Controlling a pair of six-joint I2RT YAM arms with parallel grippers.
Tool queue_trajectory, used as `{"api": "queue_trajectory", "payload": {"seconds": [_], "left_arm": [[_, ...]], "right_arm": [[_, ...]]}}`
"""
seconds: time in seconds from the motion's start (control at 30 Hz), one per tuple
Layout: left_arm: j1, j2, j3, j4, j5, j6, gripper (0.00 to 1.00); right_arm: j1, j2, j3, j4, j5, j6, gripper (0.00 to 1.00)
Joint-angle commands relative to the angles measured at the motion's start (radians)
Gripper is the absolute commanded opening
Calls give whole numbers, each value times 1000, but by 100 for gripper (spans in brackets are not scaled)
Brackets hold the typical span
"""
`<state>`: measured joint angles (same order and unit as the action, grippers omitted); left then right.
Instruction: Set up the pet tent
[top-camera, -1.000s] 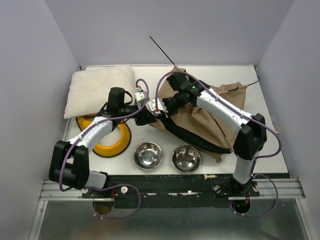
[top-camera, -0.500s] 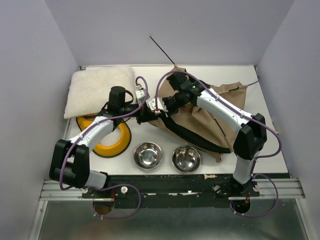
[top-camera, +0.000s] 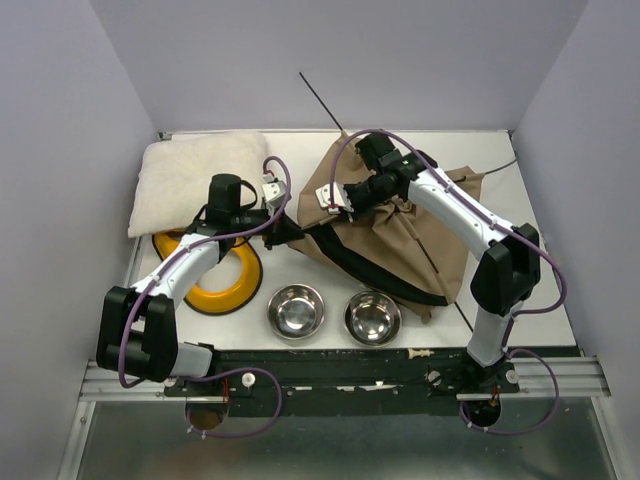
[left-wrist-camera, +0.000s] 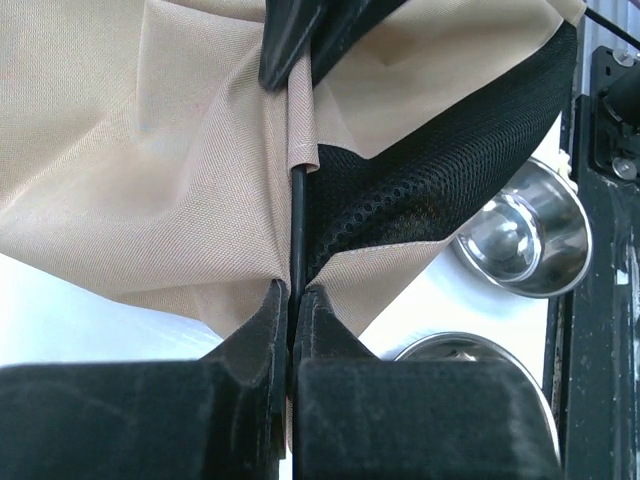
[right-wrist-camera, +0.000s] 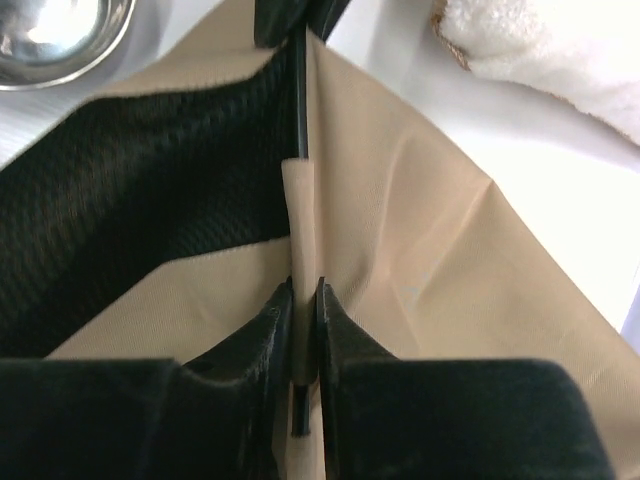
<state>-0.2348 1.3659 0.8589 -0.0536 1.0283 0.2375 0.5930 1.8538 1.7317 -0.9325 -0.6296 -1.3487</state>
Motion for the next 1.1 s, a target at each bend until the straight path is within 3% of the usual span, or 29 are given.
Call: {"api": "queue_trajectory", "payload": {"seconds": [0.0, 0.03, 0.07, 0.13, 0.17, 0.2, 0.27, 0.43, 0.73, 1.07], "left_arm": [[11, -27, -4, -38, 27, 59, 0], [11, -24, -1, -37, 29, 59, 0], [11, -22, 3, -37, 36, 59, 0], [9, -19, 23, -46, 52, 66, 0], [9, -14, 37, -64, 59, 72, 9], [9, -16, 54, -84, 64, 77, 30], [9, -27, 71, -88, 64, 63, 38], [-1, -57, 88, 4, 38, -15, 41], [-90, 4, 94, 110, -33, -63, 40], [-95, 110, 132, 104, -83, -6, 36]], "right_arm": [[-62, -10, -15, -22, 110, -67, 16], [-62, -8, -17, -19, 105, -67, 5], [-64, -8, -15, -14, 94, -61, 1], [-62, -5, -11, -3, 68, -34, 1], [-62, -8, -12, 1, 58, -24, 1], [-62, -11, -14, 9, 50, -21, 1], [-62, -18, -18, 17, 44, -23, 1], [-62, -15, -14, 14, 41, -18, 1], [-61, -21, -4, 17, 16, 0, 1], [-62, -48, -15, 6, -7, -6, 1]]}}
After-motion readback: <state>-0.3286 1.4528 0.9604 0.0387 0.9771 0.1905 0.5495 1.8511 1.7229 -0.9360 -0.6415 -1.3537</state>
